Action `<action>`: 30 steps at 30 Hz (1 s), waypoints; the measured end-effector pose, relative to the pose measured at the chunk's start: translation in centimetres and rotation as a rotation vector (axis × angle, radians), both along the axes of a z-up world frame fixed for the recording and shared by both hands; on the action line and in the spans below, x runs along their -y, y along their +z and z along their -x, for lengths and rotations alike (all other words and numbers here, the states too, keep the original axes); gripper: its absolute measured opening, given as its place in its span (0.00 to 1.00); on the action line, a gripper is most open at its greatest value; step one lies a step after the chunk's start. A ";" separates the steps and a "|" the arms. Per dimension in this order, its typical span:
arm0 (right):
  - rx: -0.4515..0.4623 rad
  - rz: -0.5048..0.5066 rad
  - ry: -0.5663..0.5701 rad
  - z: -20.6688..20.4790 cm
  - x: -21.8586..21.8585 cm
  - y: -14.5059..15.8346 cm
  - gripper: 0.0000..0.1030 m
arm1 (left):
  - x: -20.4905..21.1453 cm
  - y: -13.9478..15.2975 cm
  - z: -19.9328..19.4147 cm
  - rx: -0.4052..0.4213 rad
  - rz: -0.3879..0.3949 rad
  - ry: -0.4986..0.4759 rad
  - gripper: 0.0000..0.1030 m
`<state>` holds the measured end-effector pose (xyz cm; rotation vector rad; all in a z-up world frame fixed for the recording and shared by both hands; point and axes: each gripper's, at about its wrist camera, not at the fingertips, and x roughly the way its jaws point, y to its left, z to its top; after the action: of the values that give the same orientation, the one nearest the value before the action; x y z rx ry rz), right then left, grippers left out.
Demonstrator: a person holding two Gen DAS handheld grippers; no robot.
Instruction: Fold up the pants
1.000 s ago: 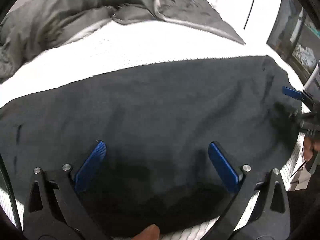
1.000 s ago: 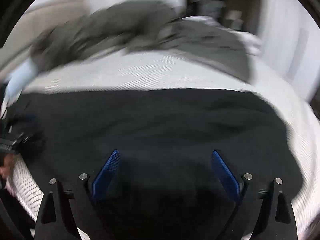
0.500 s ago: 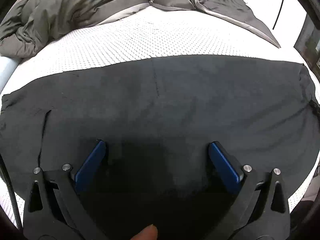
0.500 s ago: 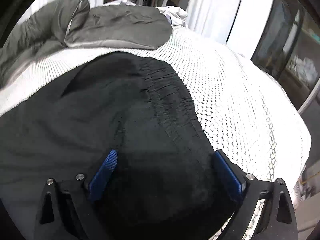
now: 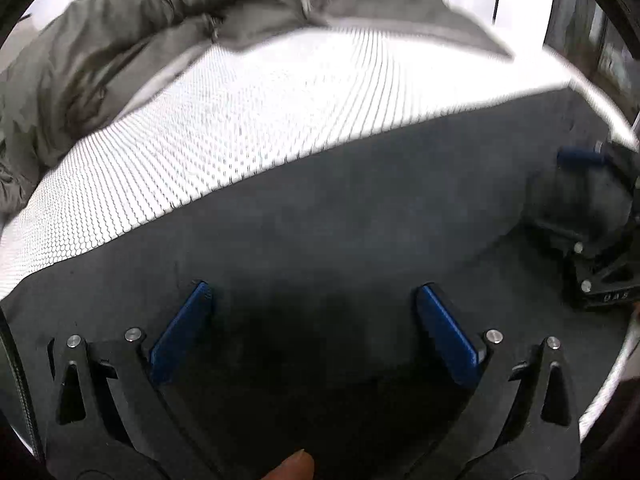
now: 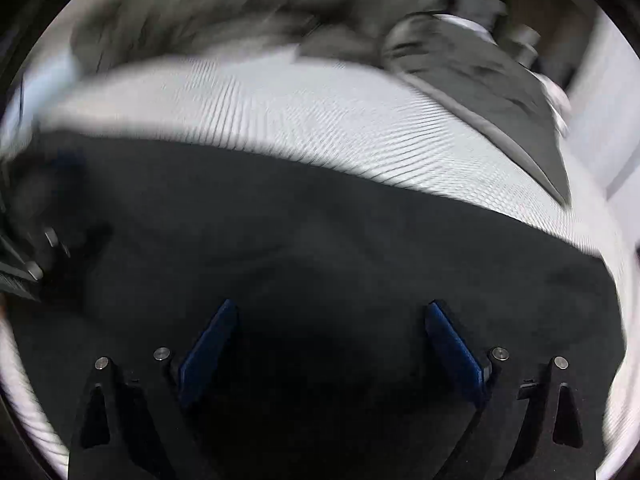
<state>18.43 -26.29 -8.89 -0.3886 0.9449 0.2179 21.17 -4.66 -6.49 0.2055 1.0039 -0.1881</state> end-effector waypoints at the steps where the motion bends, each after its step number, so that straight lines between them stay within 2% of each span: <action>1: 0.002 0.017 0.013 -0.3 0.3 -0.3 0.93 | -0.4 -0.3 -0.3 -0.012 0.012 0.000 1.00; 2: -0.006 -0.003 0.003 -0.4 1.5 -0.1 0.93 | -1.0 -0.4 -0.5 -0.021 0.051 0.004 1.00; 4: 0.001 -0.021 -0.116 -0.5 6.4 0.6 0.94 | -2.3 -0.3 -0.5 -0.019 0.047 0.036 1.00; 7: 0.063 0.123 -0.472 -2.2 16.2 0.4 0.94 | -5.9 -0.4 -0.3 -0.019 0.048 0.126 1.00; 8: 0.076 0.108 -0.552 -2.2 18.8 0.3 0.94 | -6.6 -0.4 -0.3 -0.018 0.053 0.149 1.00; 9: 0.076 0.039 -0.626 -2.2 21.5 0.3 0.94 | -7.6 -0.4 -0.2 -0.015 0.067 0.177 1.00; 10: 0.065 -0.076 -0.647 -1.9 23.1 0.3 0.94 | -8.3 -0.4 -0.1 -0.008 0.083 0.191 1.00; 11: 0.065 -0.111 -0.646 -1.7 23.5 0.5 0.94 | -8.4 -0.3 0.1 -0.005 0.087 0.191 1.00; 12: 0.073 -0.085 -0.636 -1.6 23.0 0.9 0.94 | -8.2 -0.2 0.2 -0.001 0.078 0.188 1.00; 15: 0.129 0.060 -0.599 -0.6 20.8 3.2 0.94 | -7.0 0.9 0.7 0.019 0.038 0.158 0.99; 17: 0.188 0.113 -0.638 -0.2 19.6 5.2 0.94 | -6.9 1.8 1.2 0.043 0.063 0.149 1.00; 19: 0.220 0.046 -0.585 -0.6 16.8 6.9 0.94 | -6.4 2.5 0.6 0.052 0.088 0.140 1.00; 20: 0.212 0.008 -0.507 -1.7 14.7 7.2 0.94 | -6.1 2.7 0.0 0.054 0.095 0.132 1.00; 24: 0.138 -0.035 -0.222 -4.3 6.4 5.7 0.94 | -4.9 2.0 -2.9 0.057 0.072 0.143 0.99; 27: 0.046 -0.061 -0.058 -4.6 2.8 3.5 0.92 | -5.1 0.2 -4.7 0.003 0.040 0.155 1.00; 29: 0.038 0.046 -0.121 -5.1 4.3 1.6 0.92 | -6.4 -0.4 -5.0 -0.003 0.069 0.166 1.00; 30: 0.059 0.108 -0.209 -5.7 6.9 1.2 0.92 | -7.1 -0.5 -4.9 -0.003 0.081 0.185 1.00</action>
<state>24.12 -33.23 -7.69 -0.3908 0.9342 -0.0348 26.11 2.45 -6.96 0.0378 1.0099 -0.0604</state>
